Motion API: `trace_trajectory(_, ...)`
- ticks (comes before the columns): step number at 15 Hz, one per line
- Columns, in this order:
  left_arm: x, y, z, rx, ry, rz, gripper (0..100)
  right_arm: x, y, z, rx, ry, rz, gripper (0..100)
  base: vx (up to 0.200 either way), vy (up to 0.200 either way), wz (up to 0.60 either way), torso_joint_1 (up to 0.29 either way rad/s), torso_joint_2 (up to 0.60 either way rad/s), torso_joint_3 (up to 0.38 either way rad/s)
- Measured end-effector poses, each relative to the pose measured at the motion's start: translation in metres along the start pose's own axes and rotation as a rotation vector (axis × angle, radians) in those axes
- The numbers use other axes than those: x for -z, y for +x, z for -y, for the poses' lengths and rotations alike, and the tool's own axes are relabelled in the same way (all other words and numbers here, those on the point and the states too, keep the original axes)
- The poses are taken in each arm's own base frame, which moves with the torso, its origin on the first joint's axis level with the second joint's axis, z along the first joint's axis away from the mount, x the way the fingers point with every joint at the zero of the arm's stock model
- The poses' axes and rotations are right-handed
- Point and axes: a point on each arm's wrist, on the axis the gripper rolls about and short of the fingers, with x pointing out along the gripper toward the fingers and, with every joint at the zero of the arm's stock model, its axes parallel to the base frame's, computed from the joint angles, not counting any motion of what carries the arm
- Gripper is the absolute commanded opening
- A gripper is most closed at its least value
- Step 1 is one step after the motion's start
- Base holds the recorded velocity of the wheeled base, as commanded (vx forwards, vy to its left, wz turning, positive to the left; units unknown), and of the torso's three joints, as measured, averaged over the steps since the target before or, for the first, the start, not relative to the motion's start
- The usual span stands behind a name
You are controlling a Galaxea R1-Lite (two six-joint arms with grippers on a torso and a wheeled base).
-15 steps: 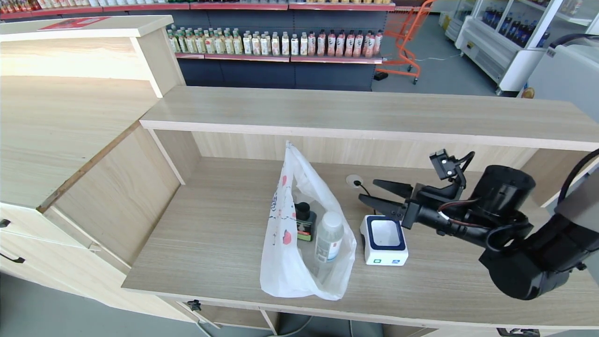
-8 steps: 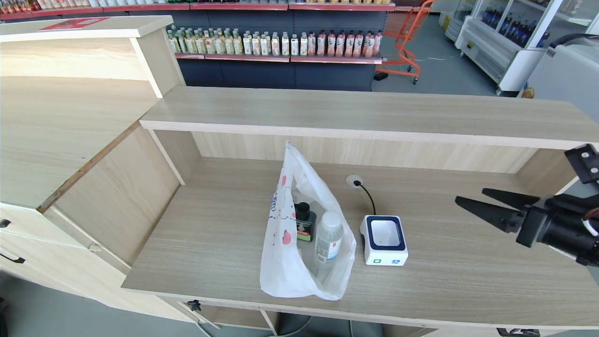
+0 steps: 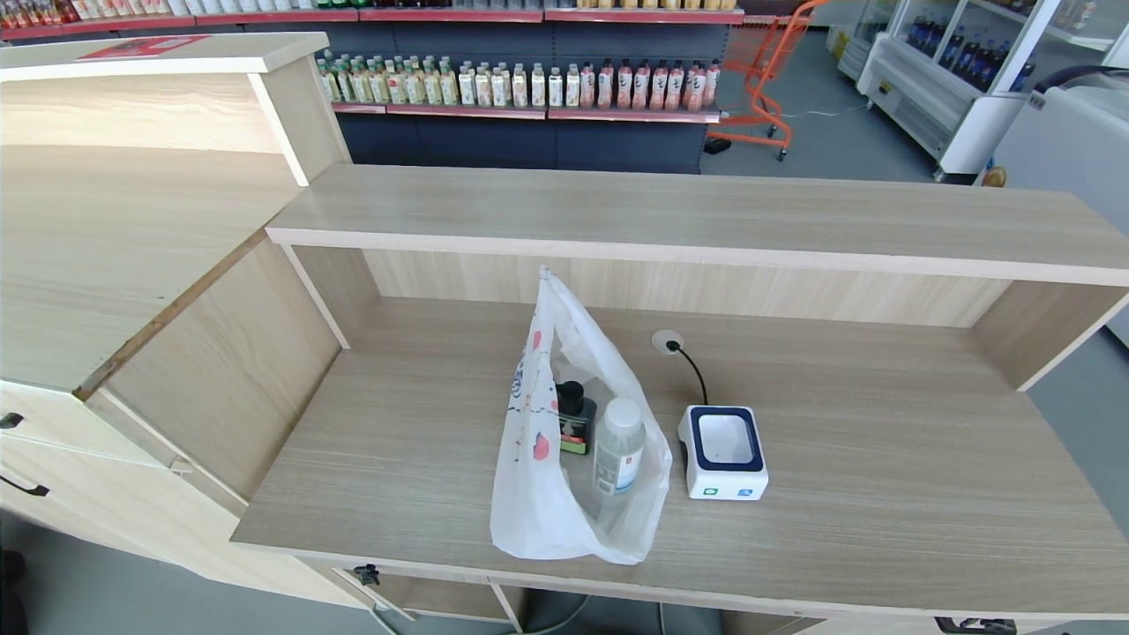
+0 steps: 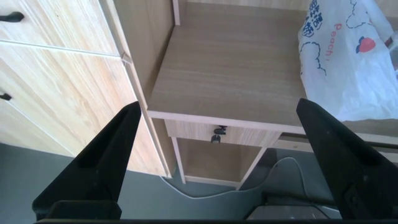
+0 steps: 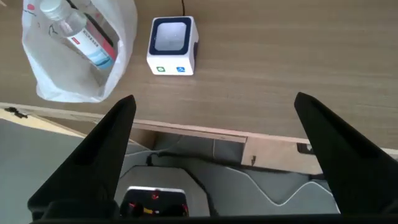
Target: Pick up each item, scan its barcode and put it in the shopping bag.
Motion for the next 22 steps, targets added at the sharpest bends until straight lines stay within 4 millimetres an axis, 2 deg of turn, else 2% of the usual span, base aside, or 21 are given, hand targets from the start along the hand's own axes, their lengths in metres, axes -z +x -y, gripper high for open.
trace_trajectory(2, 0.0, 0.0, 0.0, 0.0, 0.0, 0.0, 100, 0.018, -0.016, -0.001, 0.03, -0.03, 0.073, 100, 0.0, 0.0, 0.0, 0.0, 0.0, 0.0)
trace_trajectory(5, 0.0, 0.0, 0.0, 0.0, 0.0, 0.0, 100, 0.033, -0.023, 0.001, 0.087, -0.053, 0.098, 100, 0.0, 0.0, 0.0, 0.0, 0.0, 0.0)
trace_trajectory(17, 0.0, 0.0, 0.0, 0.001, 0.004, -0.001, 100, 0.036, -0.026, 0.0, 0.087, -0.052, 0.133, 100, 0.0, 0.0, 0.0, 0.0, 0.0, 0.0)
trace_trajectory(22, 0.0, 0.0, 0.0, 0.0, 0.014, 0.0, 100, 0.036, -0.026, 0.0, 0.089, -0.052, 0.133, 100, 0.0, -0.2, 0.0, 0.0, 0.0, 0.004)
